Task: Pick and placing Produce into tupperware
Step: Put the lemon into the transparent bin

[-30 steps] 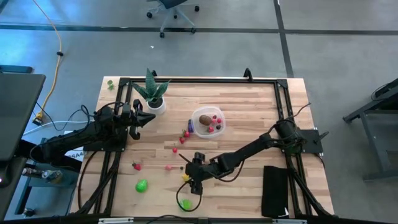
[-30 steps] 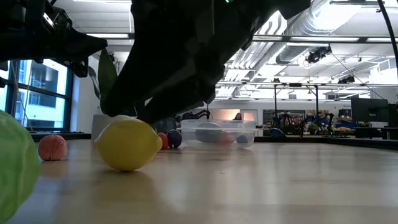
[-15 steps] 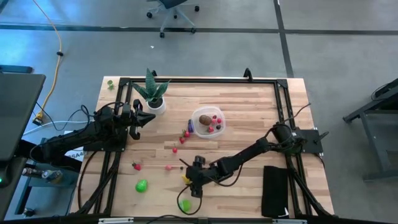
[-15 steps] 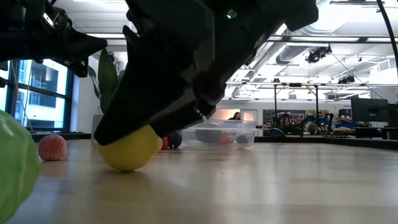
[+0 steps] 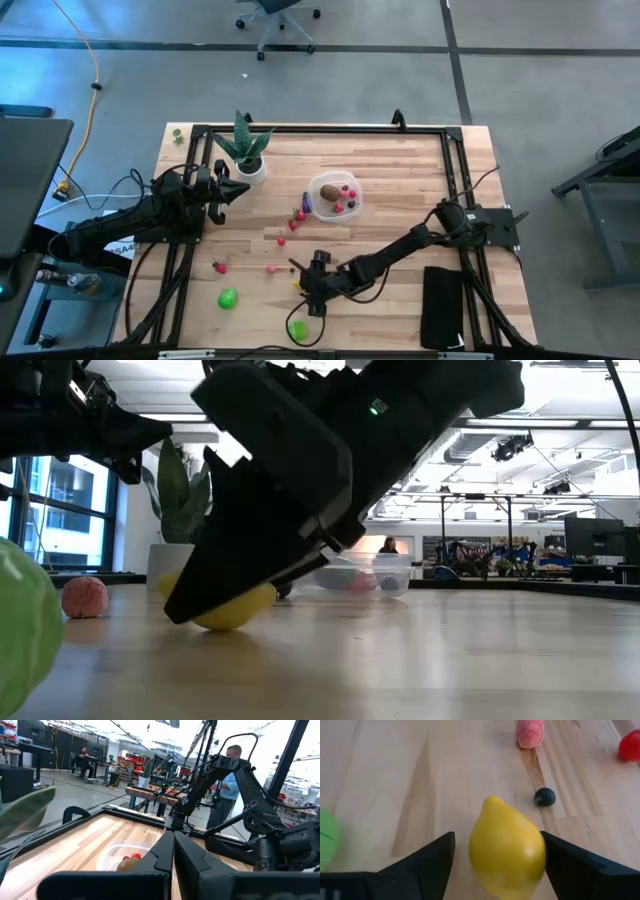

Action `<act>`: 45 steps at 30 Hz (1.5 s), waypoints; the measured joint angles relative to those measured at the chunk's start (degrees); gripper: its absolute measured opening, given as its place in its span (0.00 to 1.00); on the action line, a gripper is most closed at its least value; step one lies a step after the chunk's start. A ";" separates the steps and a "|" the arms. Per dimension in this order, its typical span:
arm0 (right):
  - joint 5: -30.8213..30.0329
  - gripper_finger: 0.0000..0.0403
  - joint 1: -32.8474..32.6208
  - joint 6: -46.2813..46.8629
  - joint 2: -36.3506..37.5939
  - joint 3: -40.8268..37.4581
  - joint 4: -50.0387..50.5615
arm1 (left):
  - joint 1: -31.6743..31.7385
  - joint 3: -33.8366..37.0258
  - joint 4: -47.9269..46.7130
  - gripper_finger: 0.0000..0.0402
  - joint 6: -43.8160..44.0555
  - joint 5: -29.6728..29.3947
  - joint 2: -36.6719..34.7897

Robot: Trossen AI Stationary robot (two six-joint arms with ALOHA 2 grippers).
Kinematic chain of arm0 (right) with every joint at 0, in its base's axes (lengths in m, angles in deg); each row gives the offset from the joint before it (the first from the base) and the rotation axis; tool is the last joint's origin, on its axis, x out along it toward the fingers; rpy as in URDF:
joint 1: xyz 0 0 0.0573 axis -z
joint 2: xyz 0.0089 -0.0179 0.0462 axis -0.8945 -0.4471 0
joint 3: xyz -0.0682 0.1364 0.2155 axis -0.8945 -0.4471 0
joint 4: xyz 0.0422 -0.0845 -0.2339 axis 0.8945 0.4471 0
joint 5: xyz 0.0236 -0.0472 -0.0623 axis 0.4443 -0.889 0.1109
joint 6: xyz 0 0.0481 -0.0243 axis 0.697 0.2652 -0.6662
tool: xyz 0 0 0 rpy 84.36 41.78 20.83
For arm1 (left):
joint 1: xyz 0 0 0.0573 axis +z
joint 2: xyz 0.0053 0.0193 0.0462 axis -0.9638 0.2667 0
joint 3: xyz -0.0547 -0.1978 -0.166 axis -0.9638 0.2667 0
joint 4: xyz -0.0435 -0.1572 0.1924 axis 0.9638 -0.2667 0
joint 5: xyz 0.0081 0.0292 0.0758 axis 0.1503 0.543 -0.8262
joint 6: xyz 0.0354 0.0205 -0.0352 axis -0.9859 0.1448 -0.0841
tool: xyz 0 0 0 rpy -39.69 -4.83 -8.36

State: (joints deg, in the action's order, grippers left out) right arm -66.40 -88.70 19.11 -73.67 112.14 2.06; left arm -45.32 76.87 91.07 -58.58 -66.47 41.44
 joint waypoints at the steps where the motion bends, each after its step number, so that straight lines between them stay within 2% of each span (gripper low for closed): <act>1: -0.29 0.66 -0.06 -0.24 -0.01 0.00 0.15 | 0.02 0.00 0.00 0.01 -0.02 0.02 0.00; 17: -0.47 0.50 -0.09 -1.52 -0.01 0.00 1.22 | 0.02 0.02 0.00 0.01 -0.02 0.02 0.00; 37: -1.27 0.47 -0.09 -6.13 0.35 0.00 -1.77 | 0.02 0.00 0.02 0.01 0.00 0.02 0.00; 45: -5.45 0.46 1.20 -12.06 6.40 0.00 0.74 | 0.00 0.00 0.00 0.01 0.00 0.02 0.02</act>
State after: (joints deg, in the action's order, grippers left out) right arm -71.84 -87.50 7.04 -67.26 112.14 2.80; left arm -45.32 76.86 91.07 -58.58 -66.45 41.46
